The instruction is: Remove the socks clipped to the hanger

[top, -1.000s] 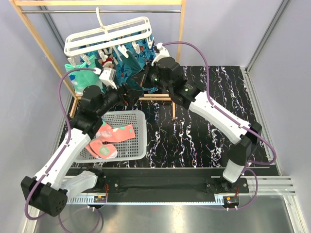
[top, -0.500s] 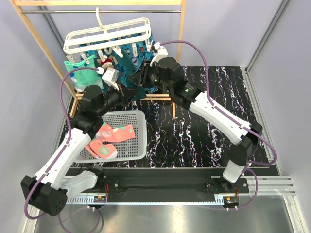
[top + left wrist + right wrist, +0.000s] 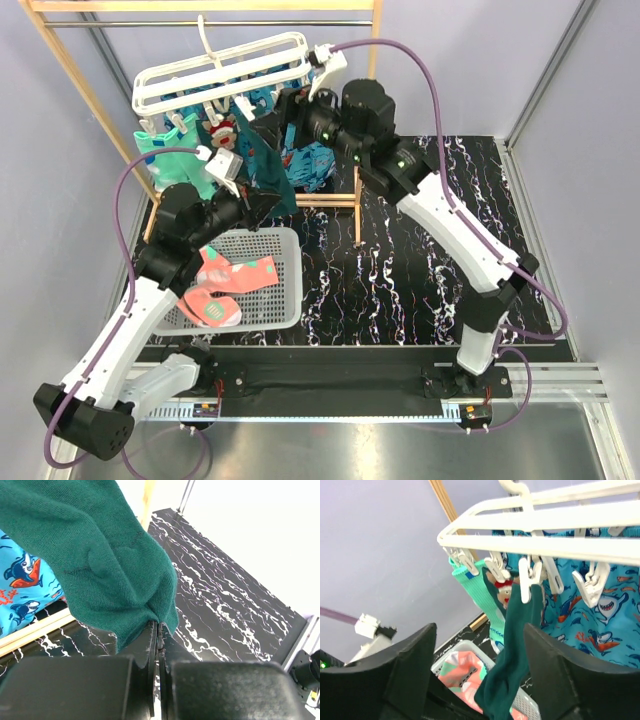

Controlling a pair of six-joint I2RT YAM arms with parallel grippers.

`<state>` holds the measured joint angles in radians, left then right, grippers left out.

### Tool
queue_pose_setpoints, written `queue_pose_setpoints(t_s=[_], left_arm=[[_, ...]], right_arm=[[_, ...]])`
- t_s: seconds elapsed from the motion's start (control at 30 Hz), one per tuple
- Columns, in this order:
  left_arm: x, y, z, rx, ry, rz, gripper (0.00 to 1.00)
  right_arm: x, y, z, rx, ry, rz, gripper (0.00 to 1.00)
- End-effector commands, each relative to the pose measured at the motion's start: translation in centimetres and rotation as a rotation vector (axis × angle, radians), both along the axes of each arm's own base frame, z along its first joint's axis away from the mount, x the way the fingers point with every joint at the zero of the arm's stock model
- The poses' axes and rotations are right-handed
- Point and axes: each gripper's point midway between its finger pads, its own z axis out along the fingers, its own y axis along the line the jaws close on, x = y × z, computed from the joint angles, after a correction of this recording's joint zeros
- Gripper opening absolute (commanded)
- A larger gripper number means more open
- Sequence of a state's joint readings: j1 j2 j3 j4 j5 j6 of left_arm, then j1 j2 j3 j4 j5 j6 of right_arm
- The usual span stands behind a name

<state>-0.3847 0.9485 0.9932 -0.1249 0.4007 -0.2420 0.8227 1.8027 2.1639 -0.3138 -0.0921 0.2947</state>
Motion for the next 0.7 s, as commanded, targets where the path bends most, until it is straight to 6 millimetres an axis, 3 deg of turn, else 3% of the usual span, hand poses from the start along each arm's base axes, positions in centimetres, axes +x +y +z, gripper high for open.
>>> queue_pose_setpoints(t_s=[0.0,0.2,0.43,0.47,0.5,0.67], left_arm=[[-1.0,-0.5,1.6,-0.002,-0.072,-0.064,0.00],[-2.0,-0.7,2.3,0.000,-0.117,-0.104,0.00],[-2.9,-0.9,2.3,0.004,-0.138,-0.146,0.00],[-2.9,-0.9,2.3,0.003,-0.139,-0.149,0.00],[-3.0,-1.0,2.3,0.004,-0.140,-0.154,0.00],[-3.2,-1.2,2.6,0.001,-0.142,-0.169,0.00]], right_arm=[[0.8,0.3,0.6,-0.044,-0.047,0.056,0.80],[2.8,0.4,1.1,0.006,-0.017,0.078,0.89],[3.8,1.5,1.1,0.068,0.000,0.125,0.87],[3.7,1.5,1.8,0.082,-0.011,0.127,0.87],[4.2,1.8,1.1,0.080,0.012,0.125,0.87],[5.2,2.3,1.2,0.132,0.043,0.105,0.87]])
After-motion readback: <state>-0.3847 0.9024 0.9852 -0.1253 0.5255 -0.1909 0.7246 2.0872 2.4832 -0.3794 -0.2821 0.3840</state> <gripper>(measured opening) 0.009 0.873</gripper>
